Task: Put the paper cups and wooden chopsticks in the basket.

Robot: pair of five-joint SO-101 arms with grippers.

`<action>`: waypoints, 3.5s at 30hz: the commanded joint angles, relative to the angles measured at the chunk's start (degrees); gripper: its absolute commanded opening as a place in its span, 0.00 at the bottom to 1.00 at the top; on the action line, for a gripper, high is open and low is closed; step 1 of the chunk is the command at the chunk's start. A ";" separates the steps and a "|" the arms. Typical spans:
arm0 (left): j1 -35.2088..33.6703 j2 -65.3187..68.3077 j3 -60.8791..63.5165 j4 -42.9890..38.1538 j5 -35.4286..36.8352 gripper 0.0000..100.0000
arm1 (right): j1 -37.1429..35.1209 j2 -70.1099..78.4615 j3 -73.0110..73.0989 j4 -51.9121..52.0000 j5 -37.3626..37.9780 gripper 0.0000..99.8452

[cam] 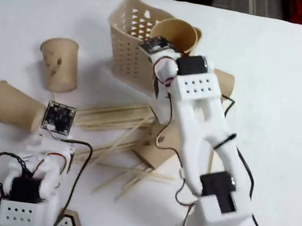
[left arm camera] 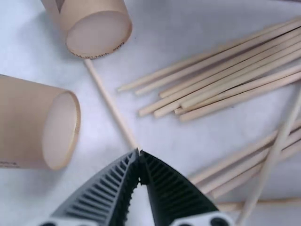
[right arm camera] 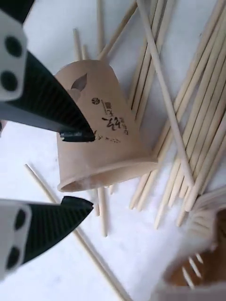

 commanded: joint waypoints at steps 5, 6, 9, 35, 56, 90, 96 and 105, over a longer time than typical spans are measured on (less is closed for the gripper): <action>-0.22 -0.31 -0.26 -0.62 -0.44 0.03 | -1.89 6.90 -6.42 0.92 -3.25 0.20; -0.22 -0.31 -0.26 -0.62 -0.44 0.03 | -2.42 7.69 -6.51 0.92 -3.25 0.20; -0.22 -0.31 -0.26 -0.62 -0.44 0.03 | -3.56 9.80 -6.51 1.80 -3.25 0.20; -0.22 -0.31 -0.26 -0.62 -0.44 0.03 | -2.42 -9.36 1.14 2.15 3.87 0.02; -0.22 -0.31 -0.26 -0.62 -0.44 0.03 | -2.86 -29.41 -8.53 1.80 5.45 0.02; -0.31 -0.31 -0.26 -0.62 -0.44 0.03 | 3.47 -10.07 -19.34 -36.09 15.03 0.02; -0.22 -0.31 -0.26 -0.62 -0.44 0.03 | 3.56 -8.75 -19.25 -33.27 15.03 0.02; -0.22 -0.31 -0.26 -0.88 -0.44 0.03 | 0.22 -10.95 -19.69 -24.92 14.86 0.05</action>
